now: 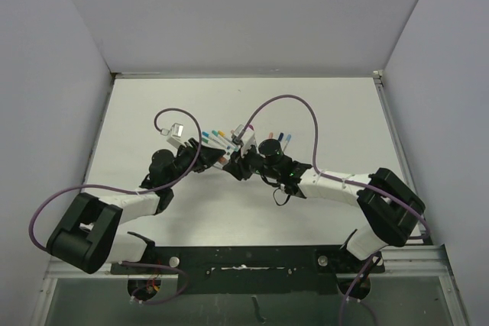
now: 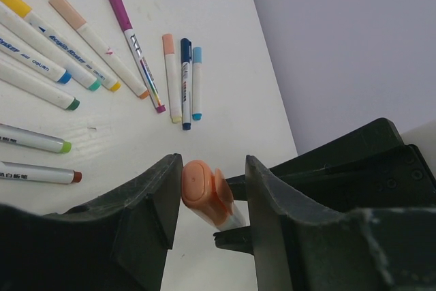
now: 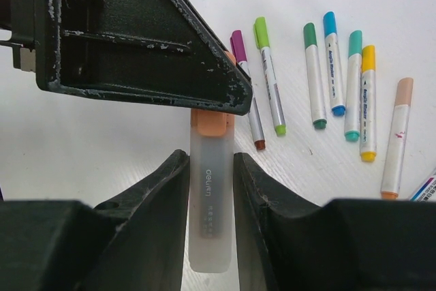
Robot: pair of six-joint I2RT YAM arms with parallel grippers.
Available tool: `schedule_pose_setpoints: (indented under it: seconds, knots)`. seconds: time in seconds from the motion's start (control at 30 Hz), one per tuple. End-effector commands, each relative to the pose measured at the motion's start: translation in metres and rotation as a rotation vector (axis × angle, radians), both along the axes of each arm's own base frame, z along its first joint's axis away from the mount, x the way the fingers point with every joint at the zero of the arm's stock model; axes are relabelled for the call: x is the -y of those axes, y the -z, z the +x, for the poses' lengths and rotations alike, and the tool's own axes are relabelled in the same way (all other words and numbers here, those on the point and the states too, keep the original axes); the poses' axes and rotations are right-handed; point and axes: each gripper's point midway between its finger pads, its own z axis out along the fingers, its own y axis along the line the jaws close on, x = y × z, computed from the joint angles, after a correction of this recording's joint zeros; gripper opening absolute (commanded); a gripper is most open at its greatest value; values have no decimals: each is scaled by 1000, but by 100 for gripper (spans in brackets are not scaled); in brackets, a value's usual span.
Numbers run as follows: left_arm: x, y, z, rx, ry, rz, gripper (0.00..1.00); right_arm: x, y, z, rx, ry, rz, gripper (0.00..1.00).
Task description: Open the pen caps
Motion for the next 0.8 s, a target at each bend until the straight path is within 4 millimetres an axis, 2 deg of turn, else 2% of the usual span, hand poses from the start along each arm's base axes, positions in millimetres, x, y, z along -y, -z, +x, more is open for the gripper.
schedule_pose_setpoints:
  seconds: [0.0,0.57,0.63,0.73,0.77]
  knots:
    - [6,-32,9,106,3,-46,39,-18,-34,7,71,-20,85,0]
    - [13,-34,3,116,24,-52,36,-20,-40,8,83,-18,100,0]
    - [13,-33,3,112,25,-50,25,-19,-42,9,87,-15,103,0]
    - [14,-31,3,107,28,-48,0,-18,-44,9,93,-11,104,0]
    - [14,-31,4,106,27,-48,0,-17,-43,9,93,-8,101,0]
